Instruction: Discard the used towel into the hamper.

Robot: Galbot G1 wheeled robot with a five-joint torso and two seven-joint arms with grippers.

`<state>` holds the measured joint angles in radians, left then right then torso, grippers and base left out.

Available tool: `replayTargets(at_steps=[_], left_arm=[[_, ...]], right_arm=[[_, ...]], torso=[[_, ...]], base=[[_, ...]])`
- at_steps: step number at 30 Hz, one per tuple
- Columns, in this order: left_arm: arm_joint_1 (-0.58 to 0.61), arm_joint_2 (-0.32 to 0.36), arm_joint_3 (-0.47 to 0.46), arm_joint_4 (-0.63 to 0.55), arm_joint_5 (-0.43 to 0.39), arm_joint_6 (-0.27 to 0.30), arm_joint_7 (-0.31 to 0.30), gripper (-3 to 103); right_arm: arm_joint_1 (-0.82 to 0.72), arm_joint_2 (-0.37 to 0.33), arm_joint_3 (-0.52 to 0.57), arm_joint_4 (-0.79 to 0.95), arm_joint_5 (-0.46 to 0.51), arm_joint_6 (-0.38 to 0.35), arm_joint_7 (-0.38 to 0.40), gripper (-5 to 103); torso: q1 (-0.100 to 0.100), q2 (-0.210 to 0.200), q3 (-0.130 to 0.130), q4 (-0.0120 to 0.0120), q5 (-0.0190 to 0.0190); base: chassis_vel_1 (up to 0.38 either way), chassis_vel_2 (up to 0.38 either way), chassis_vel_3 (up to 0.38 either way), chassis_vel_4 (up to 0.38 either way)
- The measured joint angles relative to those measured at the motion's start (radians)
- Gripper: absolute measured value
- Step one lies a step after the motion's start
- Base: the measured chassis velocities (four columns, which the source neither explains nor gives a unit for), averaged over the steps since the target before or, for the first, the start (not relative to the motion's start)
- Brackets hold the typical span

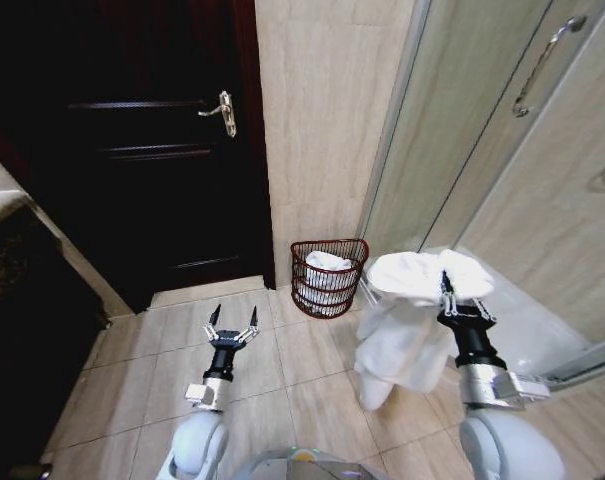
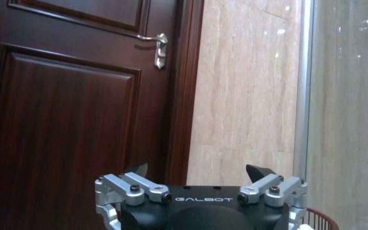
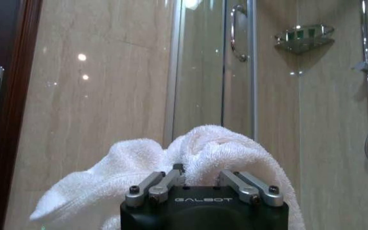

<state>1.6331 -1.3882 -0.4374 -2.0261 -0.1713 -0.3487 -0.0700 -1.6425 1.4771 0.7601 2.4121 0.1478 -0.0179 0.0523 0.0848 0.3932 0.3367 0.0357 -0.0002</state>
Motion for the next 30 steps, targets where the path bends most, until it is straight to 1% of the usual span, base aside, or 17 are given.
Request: replayTargets(at_steps=[9, 11, 17, 30], left_arm=[[-0.002, -0.001, 0.0, 0.0, 0.0, -0.003, 0.0, 100], [-0.001, -0.002, 0.002, -0.002, 0.0, 0.009, -0.004, 100], [0.011, -0.002, 0.003, -0.002, 0.007, 0.011, -0.004, 100], [0.011, -0.006, -0.002, 0.0, 0.013, 0.017, -0.016, 100]], right_arm=[[-0.003, -0.006, -0.002, 0.001, 0.007, 0.005, -0.021, 18], [0.001, -0.016, -0.003, 0.005, 0.018, 0.005, -0.029, 18], [0.013, -0.034, -0.004, 0.007, 0.028, -0.008, -0.04, 18], [0.023, -0.04, -0.003, -0.004, 0.037, -0.012, -0.056, 18]], torso=[[0.0, 0.0, 0.0, 0.0, 0.0001], [0.0, 0.0, 0.0, 0.0, 0.0001], [0.0, 0.0, 0.0, 0.0, 0.0002], [0.0, 0.0, 0.0, 0.0001, 0.0001]], base=[[0.0, 0.0, 0.0, 0.0], [0.0, 0.0, 0.0, 0.0], [0.0, 0.0, 0.0, 0.0], [0.022, 0.022, 0.024, 0.025]])
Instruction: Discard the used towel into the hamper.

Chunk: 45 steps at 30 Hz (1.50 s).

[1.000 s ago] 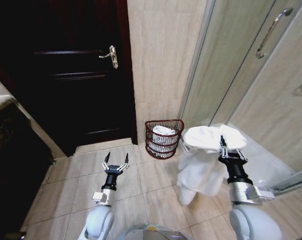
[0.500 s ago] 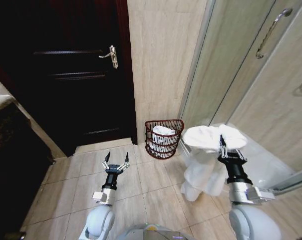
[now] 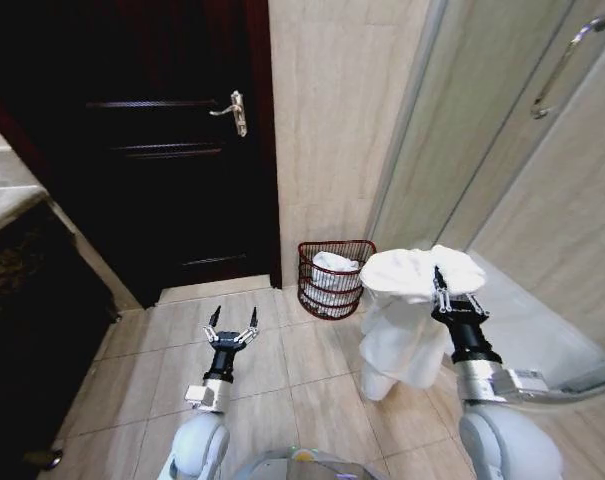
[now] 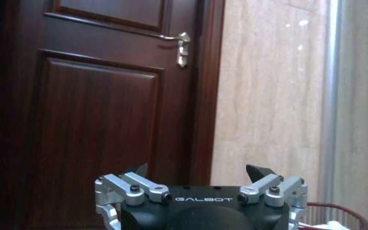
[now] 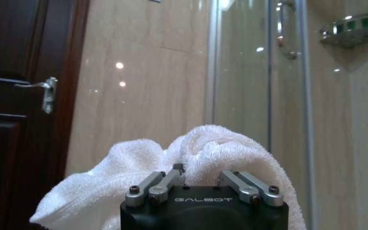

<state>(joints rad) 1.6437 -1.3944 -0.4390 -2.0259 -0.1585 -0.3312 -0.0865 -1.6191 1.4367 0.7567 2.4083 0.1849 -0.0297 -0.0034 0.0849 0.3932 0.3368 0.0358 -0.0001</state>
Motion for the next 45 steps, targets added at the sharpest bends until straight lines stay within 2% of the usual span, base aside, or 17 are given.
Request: replayTargets(at_steps=[11, 25, 38, 45], left_arm=[[-0.015, 0.0, -0.018, 0.029, 0.005, -0.019, -0.017, 100], [-0.027, -0.001, -0.008, 0.026, 0.006, -0.018, -0.017, 100], [-0.017, -0.002, -0.004, 0.014, 0.018, 0.024, -0.019, 100], [-0.023, -0.003, -0.002, 0.014, 0.02, 0.02, -0.023, 100]], right_arm=[[0.02, 0.004, 0.002, -0.014, 0.002, 0.004, -0.03, 18], [0.032, 0.003, 0.002, -0.034, 0.002, 0.008, -0.043, 18], [0.036, 0.006, 0.001, -0.046, -0.004, 0.016, -0.041, 18], [0.037, 0.007, 0.0, -0.048, -0.008, 0.019, -0.033, 18]], torso=[[0.0, 0.0, 0.0, -0.0002, 0.0], [0.0, 0.0, 0.0, -0.0001, 0.0], [0.0, 0.0, 0.0, 0.0, -0.0001], [0.0, 0.0, 0.0, 0.0002, 0.0002]], base=[[0.032, 0.028, 0.029, 0.026], [-0.009, 0.009, 0.005, -0.007], [-0.111, 0.114, 0.112, -0.115], [-0.097, 0.114, 0.117, -0.097]])
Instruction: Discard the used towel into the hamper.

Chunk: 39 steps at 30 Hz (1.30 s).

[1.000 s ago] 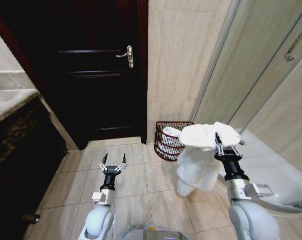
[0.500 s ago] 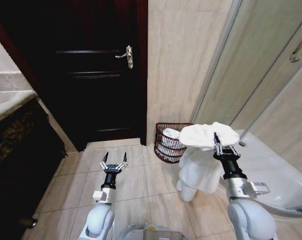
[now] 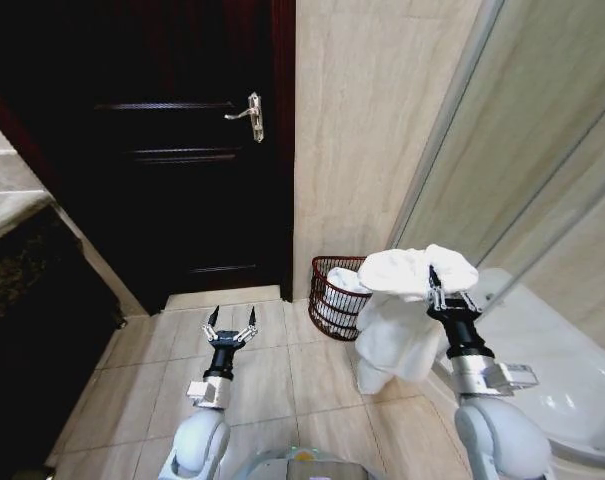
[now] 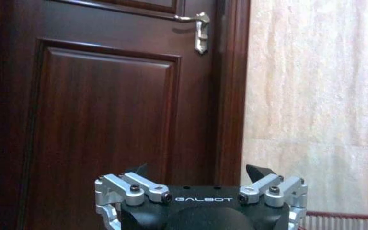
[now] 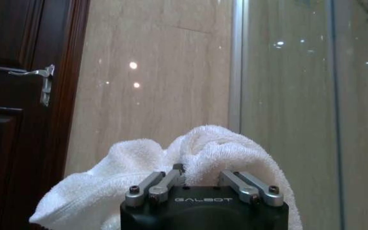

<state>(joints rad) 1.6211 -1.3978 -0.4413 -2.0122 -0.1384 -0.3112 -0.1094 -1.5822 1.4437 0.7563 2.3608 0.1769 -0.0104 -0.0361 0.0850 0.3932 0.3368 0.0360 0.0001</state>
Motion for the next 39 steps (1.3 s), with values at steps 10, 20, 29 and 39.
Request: replayTargets(at_steps=[10, 20, 29, 39], left_arm=[[-0.008, -0.003, 0.006, 0.01, -0.001, -0.031, -0.011, 100], [0.0, -0.002, 0.003, 0.016, 0.001, -0.037, -0.015, 100], [0.034, 0.014, -0.03, 0.009, -0.002, -0.073, -0.01, 100], [0.097, -0.02, -0.053, 0.002, -0.002, -0.097, -0.009, 100]], right_arm=[[-0.01, 0.0, 0.001, 0.021, -0.001, 0.01, 0.006, 18], [0.109, -0.095, -0.002, 0.048, 0.135, -0.081, 0.058, 18], [0.372, -0.288, -0.004, 0.051, 0.39, -0.181, 0.133, 18], [0.657, -0.422, -0.029, -0.066, 0.547, -0.226, 0.169, 18]], torso=[[0.0, 0.0, 0.0, -0.0005, -0.0002], [0.0, 0.0, 0.0, -0.0003, -0.0001], [0.0, 0.0, 0.0, -0.0004, -0.0001], [0.0, 0.0, 0.0, -0.0004, 0.0001]], base=[[-0.015, 0.031, 0.023, -0.015], [0.0, 0.0, 0.0, 0.0], [0.0, 0.0, 0.0, 0.0], [0.0, 0.0, 0.0, 0.0]])
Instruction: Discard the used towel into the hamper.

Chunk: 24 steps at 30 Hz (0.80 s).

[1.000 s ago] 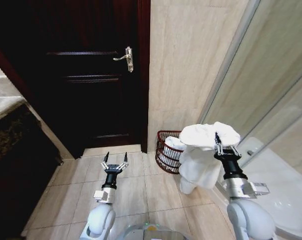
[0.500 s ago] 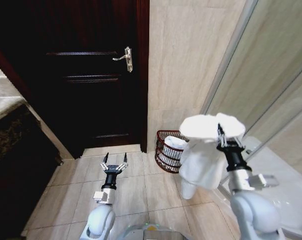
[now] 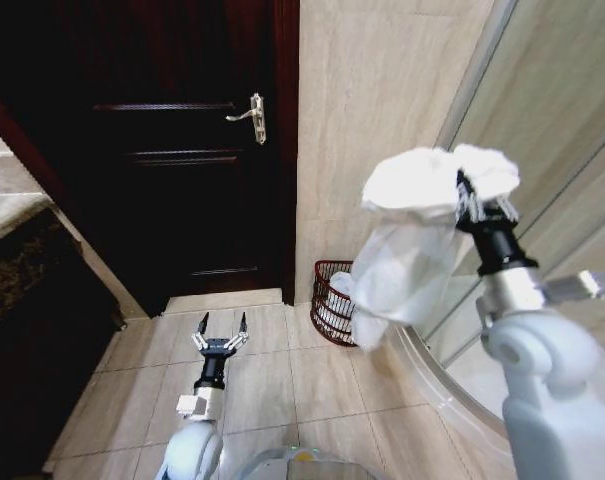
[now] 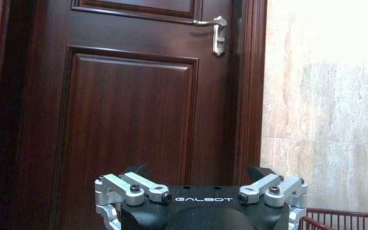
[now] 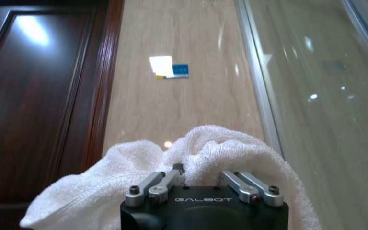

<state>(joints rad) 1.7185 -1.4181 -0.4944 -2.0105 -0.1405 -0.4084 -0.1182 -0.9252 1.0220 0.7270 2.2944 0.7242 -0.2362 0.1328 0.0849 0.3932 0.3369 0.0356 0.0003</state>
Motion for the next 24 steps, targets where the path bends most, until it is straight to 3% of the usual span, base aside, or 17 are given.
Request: replayTargets(at_steps=[5, 7, 11, 24], left_arm=[[0.018, -0.02, -0.027, -0.011, 0.006, -0.007, 0.001, 100], [0.023, -0.031, -0.037, -0.017, 0.008, -0.007, 0.002, 100], [0.022, -0.044, -0.041, -0.023, 0.011, -0.006, 0.003, 100], [0.012, -0.046, -0.046, -0.02, 0.01, -0.006, 0.006, 100]], right_arm=[[0.191, -0.066, -0.041, -0.094, 0.054, -0.029, 0.019, 18], [0.311, -0.096, -0.092, -0.143, 0.091, -0.051, 0.062, 18], [0.429, -0.104, -0.157, -0.198, 0.125, -0.064, 0.111, 18], [0.718, -0.107, -0.289, -0.388, 0.114, -0.033, 0.079, 18]], torso=[[0.0, 0.0, 0.0, -0.0001, -0.0003], [0.0, 0.0, 0.0, 0.0, -0.0002], [0.0, 0.0, 0.0, 0.0002, -0.0004], [0.0, 0.0, 0.0, -0.0001, -0.0005]], base=[[0.0, 0.0, 0.0, 0.0], [0.0, 0.0, 0.0, 0.0], [0.0, 0.0, 0.0, 0.0], [0.0, 0.0, 0.0, 0.0]])
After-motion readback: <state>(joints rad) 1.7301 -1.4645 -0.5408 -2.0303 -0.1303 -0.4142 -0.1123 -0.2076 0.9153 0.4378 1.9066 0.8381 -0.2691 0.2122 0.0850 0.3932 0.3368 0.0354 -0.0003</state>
